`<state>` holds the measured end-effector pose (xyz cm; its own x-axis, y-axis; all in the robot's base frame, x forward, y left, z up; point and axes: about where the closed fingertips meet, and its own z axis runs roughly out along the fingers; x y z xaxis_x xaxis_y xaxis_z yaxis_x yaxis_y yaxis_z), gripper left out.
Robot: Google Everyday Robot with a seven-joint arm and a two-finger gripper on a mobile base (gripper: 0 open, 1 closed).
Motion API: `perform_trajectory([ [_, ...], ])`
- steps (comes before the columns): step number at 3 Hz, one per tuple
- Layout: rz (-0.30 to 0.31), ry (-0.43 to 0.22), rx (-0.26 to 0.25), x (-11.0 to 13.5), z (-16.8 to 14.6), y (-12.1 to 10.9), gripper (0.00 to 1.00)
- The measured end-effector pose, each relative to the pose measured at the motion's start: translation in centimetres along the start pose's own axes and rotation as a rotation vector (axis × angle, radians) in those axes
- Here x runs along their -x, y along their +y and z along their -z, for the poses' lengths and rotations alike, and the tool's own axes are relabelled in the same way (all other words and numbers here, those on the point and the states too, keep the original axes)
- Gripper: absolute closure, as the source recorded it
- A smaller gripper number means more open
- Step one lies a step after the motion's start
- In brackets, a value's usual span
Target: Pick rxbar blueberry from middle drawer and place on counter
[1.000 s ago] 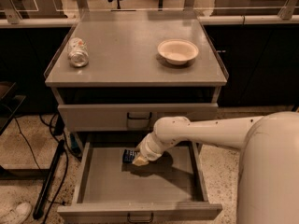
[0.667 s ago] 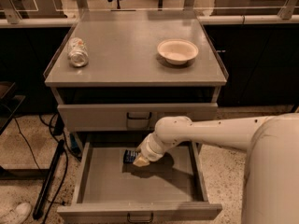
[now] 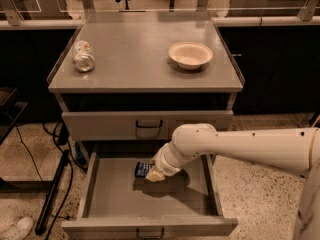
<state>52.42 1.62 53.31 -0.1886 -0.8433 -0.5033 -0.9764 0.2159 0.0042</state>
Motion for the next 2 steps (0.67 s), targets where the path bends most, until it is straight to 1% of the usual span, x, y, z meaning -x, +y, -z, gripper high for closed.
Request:
perform_trajectory([
  [1, 0.013, -0.030, -0.004, 1.1, 0.7, 0.1, 1.00],
  [2, 0.057, -0.037, -0.047, 3.1, 4.0, 0.8, 1.00],
])
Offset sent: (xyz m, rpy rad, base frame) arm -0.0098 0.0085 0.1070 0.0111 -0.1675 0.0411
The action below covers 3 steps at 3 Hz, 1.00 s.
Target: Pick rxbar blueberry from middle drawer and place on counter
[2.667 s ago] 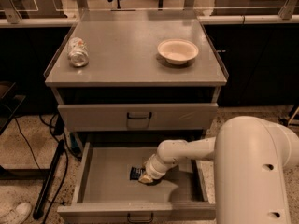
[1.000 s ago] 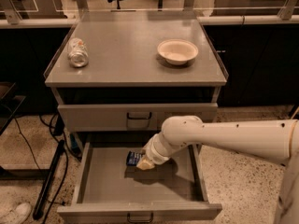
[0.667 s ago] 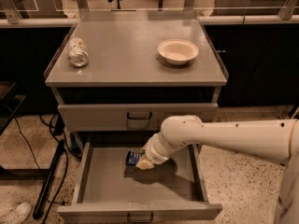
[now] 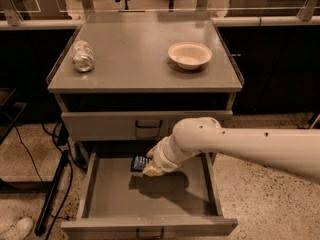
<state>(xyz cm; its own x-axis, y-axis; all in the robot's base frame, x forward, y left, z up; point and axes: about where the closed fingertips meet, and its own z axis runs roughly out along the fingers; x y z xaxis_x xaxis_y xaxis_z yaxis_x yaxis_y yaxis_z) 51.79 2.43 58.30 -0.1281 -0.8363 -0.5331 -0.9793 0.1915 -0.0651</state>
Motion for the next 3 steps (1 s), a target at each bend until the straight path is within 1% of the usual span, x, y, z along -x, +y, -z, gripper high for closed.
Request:
perform_trajectory([
  [1, 0.060, -0.001, -0.039, 2.83, 3.24, 0.53, 1.00],
  [2, 0.066, -0.001, -0.046, 3.10, 3.58, 0.45, 1.00],
  [3, 0.076, -0.021, -0.035, 3.40, 3.73, 0.35, 1.00],
])
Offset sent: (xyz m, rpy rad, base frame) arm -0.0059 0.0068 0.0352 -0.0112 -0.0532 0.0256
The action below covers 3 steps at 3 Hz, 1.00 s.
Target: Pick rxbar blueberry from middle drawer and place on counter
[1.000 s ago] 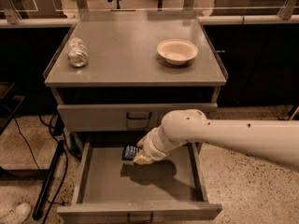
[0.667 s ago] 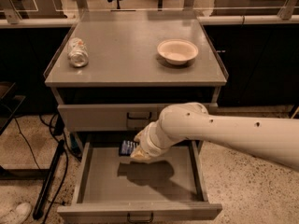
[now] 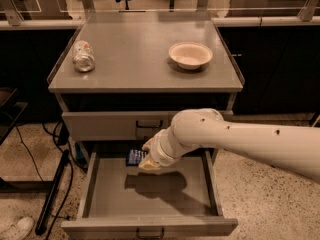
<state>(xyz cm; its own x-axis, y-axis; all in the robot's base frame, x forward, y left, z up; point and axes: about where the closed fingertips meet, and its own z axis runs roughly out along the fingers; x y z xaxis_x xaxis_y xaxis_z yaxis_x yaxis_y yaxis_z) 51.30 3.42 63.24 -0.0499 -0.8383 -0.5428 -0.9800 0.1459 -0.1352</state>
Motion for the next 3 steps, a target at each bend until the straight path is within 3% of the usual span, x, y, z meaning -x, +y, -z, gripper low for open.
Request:
perform_trajectory([
  [1, 0.024, 0.002, -0.023, 0.9, 1.7, -1.1, 1.00],
  [2, 0.091, 0.060, -0.134, 3.4, 6.3, -4.5, 1.00],
  [3, 0.094, 0.063, -0.138, 3.4, 6.5, -4.6, 1.00],
])
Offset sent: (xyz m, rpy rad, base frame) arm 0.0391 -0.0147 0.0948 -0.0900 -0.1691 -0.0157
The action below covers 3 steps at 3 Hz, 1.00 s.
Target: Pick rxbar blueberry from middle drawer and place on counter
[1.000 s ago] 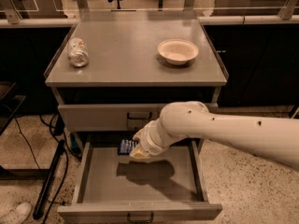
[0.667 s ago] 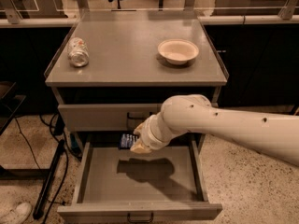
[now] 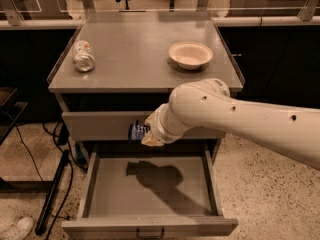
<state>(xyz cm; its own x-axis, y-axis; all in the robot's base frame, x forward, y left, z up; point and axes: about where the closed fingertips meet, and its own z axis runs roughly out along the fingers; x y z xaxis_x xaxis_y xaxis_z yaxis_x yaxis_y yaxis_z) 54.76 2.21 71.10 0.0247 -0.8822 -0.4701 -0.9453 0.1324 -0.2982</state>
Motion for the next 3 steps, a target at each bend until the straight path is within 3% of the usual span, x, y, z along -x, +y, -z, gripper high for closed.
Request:
perform_trajectory([
  [2, 0.001, -0.011, -0.076, 1.0, 3.5, -3.6, 1.00],
  [3, 0.001, -0.011, -0.076, 1.0, 3.5, -3.6, 1.00],
])
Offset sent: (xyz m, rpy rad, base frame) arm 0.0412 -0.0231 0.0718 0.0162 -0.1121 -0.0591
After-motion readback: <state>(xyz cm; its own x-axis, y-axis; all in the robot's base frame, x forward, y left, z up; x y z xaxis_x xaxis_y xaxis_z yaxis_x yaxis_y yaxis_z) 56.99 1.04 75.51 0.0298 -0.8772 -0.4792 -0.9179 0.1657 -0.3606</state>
